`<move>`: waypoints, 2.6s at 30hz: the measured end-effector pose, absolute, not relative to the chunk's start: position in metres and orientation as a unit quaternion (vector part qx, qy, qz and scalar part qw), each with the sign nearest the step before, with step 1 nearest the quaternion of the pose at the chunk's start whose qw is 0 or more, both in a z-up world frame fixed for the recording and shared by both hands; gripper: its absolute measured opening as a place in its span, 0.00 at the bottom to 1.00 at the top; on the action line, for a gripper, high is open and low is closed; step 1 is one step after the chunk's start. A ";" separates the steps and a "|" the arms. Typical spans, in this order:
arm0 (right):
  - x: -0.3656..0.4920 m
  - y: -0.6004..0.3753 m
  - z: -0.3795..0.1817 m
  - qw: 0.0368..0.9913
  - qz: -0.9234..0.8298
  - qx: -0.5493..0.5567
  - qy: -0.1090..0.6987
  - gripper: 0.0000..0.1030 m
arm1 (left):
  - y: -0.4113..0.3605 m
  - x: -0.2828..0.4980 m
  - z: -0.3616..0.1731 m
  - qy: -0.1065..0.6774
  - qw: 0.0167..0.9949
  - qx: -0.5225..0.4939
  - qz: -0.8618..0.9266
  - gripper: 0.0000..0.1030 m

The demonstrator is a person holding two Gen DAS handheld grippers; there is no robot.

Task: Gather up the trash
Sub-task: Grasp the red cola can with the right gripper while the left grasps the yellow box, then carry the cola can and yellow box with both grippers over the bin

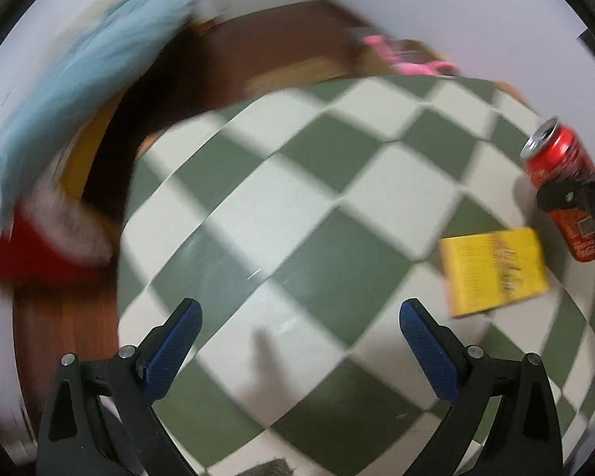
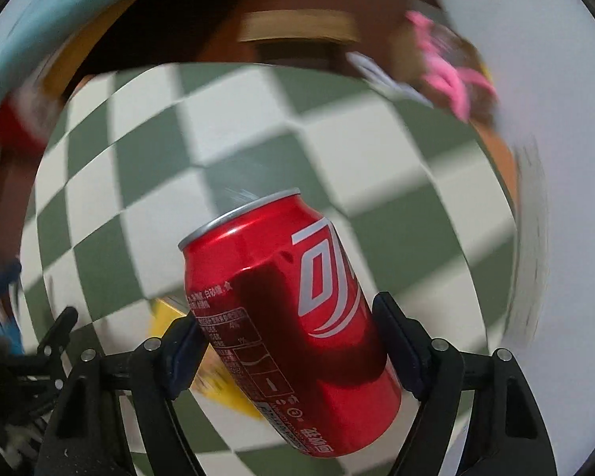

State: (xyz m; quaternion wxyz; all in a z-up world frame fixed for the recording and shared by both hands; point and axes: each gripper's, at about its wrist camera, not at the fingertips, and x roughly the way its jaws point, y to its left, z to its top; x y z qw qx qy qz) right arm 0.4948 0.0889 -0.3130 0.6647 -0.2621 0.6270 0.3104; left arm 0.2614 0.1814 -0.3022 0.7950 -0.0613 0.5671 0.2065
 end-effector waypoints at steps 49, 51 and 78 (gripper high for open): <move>0.445 -0.053 -0.265 0.723 0.253 -0.119 0.632 0.73 | 0.144 0.246 -0.205 0.527 0.842 -0.066 0.091 0.59; 0.423 -0.043 -0.251 0.733 0.266 -0.113 0.616 0.73 | 0.157 0.217 -0.194 0.512 0.843 -0.098 0.130 0.59; 0.042 0.213 -0.188 0.634 0.517 -0.122 0.562 0.71 | 0.351 -0.195 -0.158 0.398 0.763 -0.307 0.406 0.58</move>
